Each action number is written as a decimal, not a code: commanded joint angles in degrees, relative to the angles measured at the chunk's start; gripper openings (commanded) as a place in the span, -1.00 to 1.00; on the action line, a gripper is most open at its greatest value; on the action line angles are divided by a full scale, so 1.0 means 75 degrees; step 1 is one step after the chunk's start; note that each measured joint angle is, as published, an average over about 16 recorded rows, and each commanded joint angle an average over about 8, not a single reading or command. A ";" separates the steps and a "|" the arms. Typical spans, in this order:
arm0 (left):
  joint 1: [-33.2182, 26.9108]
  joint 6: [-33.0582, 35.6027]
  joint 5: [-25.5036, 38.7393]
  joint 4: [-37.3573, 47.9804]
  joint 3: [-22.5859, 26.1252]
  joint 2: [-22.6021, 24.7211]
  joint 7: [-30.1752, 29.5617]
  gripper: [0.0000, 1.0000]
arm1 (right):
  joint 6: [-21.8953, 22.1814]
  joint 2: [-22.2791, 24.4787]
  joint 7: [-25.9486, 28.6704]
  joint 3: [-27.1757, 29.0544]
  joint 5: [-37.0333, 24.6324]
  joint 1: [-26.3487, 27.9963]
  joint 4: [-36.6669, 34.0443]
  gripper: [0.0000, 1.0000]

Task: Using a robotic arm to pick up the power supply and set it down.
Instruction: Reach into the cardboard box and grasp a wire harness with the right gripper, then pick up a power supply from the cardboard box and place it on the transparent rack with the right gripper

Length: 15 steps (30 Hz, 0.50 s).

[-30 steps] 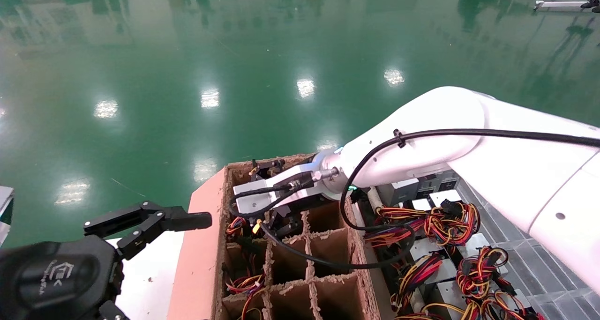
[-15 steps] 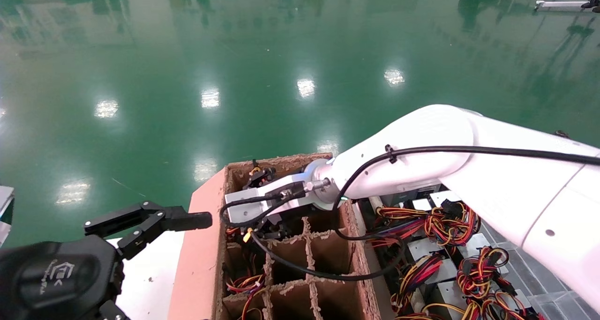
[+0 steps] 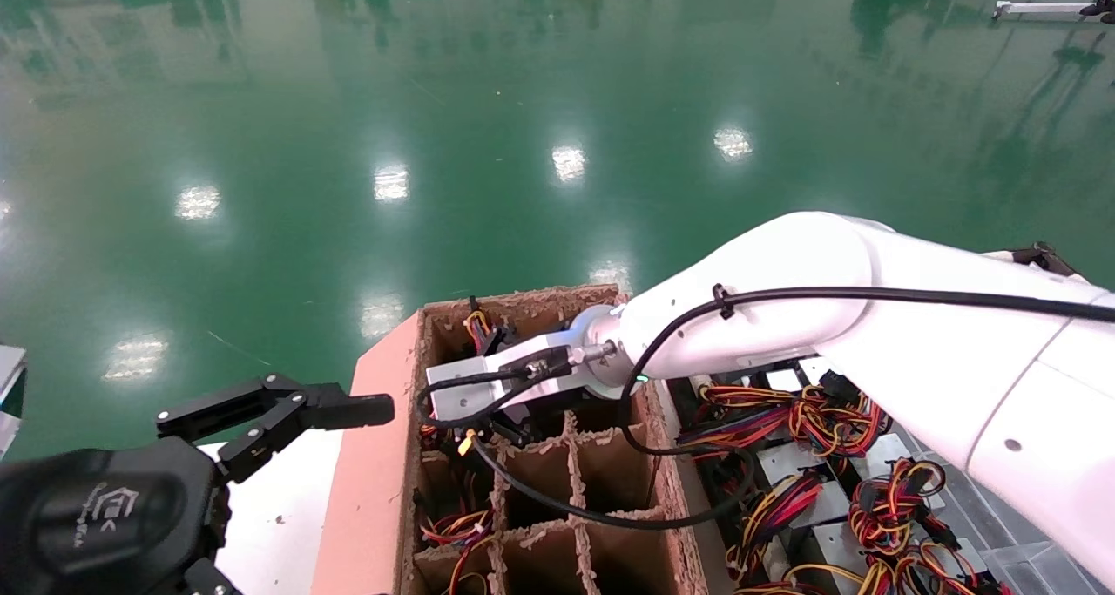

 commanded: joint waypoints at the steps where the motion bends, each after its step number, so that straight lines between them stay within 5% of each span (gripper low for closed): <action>1: 0.0000 0.0000 0.0000 0.0000 0.0000 0.0000 0.0000 1.00 | 0.0007 0.0001 0.0022 -0.0034 0.0016 0.0001 -0.0005 -1.00; 15: 0.0000 0.0000 0.0000 0.0000 0.0000 0.0000 0.0000 1.00 | -0.0179 0.0020 0.0085 -0.0088 0.0158 0.0369 -0.0102 -1.00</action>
